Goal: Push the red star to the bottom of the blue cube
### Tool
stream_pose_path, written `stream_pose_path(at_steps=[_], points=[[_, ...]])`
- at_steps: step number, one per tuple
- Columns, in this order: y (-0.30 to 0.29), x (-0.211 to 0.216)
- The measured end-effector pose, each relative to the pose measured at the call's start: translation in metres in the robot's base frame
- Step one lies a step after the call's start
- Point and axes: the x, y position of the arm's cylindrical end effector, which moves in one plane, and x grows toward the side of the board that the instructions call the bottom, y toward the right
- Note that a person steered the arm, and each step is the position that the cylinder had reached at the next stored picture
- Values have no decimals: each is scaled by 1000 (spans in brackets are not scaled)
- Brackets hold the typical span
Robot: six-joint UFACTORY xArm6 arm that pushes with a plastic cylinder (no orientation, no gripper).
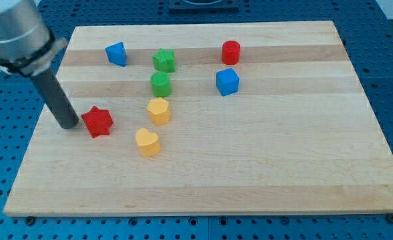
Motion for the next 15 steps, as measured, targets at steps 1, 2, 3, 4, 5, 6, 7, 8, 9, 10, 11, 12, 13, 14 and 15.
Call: stream_pose_path(at_steps=[1,2,3,4,5,6,7,8,9,10,11,12,13,14,15], points=[[40,9],[37,6],[-3,-12],[19,-20],[77,-14],[125,-5],[112,-4],[87,16],[127,34],[159,33],[169,26],[127,24],[122,19],[149,6],[184,6]])
